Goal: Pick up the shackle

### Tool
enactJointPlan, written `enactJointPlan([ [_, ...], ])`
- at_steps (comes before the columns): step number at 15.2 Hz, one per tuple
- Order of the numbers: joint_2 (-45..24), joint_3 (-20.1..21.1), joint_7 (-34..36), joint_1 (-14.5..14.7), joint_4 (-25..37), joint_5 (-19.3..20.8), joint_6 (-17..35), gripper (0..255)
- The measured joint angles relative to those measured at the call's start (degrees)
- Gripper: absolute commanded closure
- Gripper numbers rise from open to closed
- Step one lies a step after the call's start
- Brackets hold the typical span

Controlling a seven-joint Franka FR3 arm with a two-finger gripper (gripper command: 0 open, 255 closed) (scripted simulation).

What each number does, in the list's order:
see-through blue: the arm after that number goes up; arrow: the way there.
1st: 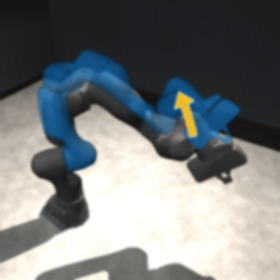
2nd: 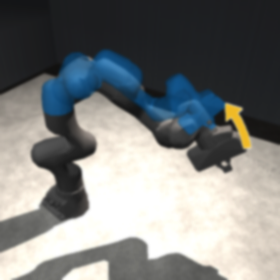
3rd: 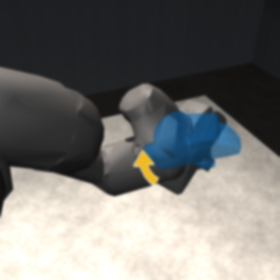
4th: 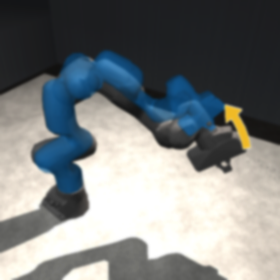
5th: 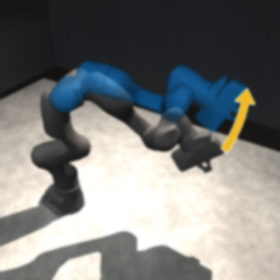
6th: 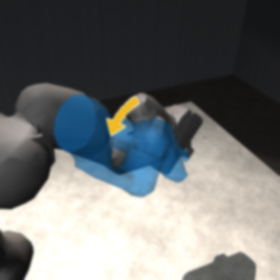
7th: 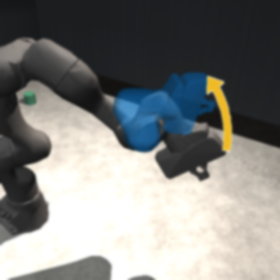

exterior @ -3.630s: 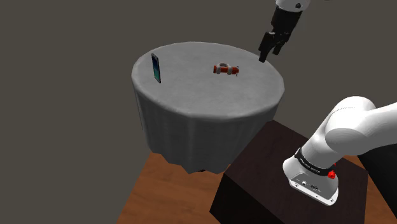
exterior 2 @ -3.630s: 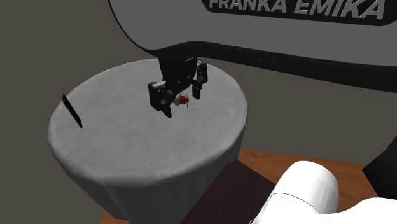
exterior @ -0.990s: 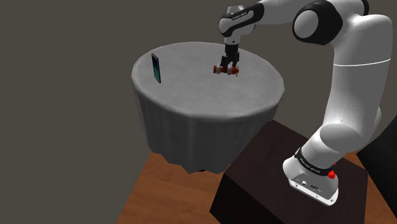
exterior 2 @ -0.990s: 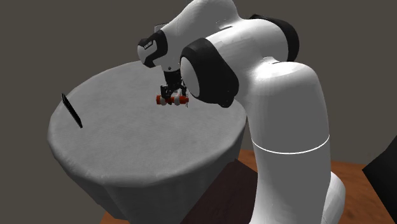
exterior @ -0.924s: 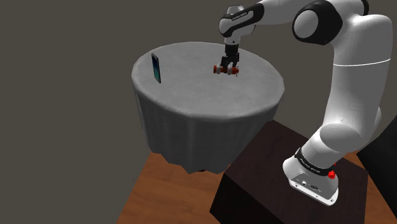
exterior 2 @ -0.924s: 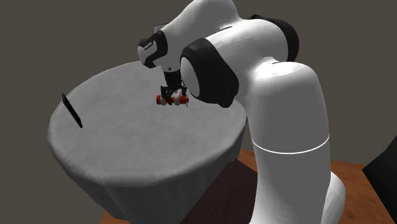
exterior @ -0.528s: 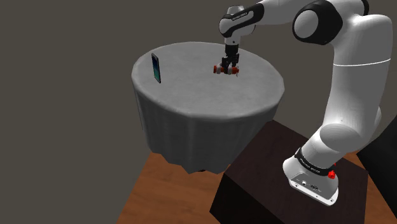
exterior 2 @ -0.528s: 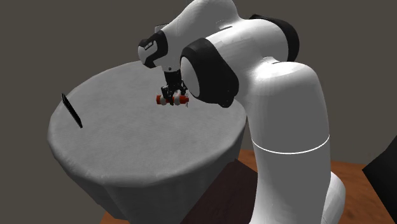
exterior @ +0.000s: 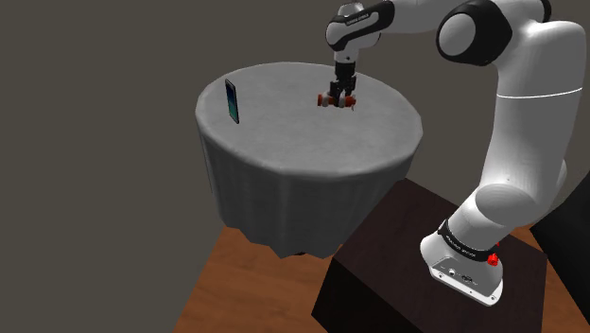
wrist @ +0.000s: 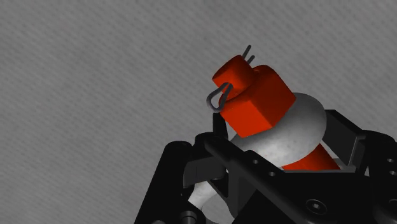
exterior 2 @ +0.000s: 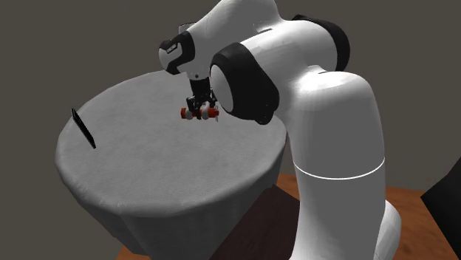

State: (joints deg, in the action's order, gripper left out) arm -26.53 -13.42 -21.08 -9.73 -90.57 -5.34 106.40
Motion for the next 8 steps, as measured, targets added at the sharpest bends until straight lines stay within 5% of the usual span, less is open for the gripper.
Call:
enactJointPlan([
  [8, 1.7, -0.2, 0.2, 0.0, 3.6, 0.4, -5.2, 255],
])
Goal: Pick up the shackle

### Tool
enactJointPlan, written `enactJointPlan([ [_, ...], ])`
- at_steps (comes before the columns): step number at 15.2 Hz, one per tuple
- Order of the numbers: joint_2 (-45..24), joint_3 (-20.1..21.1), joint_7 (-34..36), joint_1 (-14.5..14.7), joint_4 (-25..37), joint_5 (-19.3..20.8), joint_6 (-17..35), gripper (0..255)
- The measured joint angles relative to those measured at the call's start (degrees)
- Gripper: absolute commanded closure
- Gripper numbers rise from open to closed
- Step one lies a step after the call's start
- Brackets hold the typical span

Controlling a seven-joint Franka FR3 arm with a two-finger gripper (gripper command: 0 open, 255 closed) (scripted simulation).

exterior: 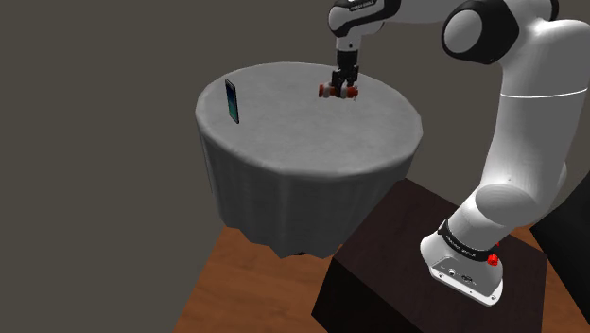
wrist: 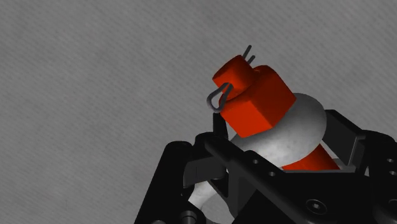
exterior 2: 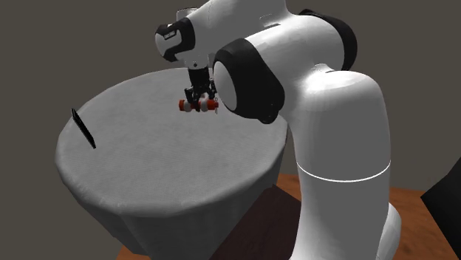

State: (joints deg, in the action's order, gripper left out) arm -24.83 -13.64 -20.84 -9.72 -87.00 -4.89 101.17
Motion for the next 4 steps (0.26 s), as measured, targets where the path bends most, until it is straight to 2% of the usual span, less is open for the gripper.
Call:
enactJointPlan([
  [4, 0.5, -0.1, 0.1, -0.1, 2.0, 0.1, -2.6, 255],
])
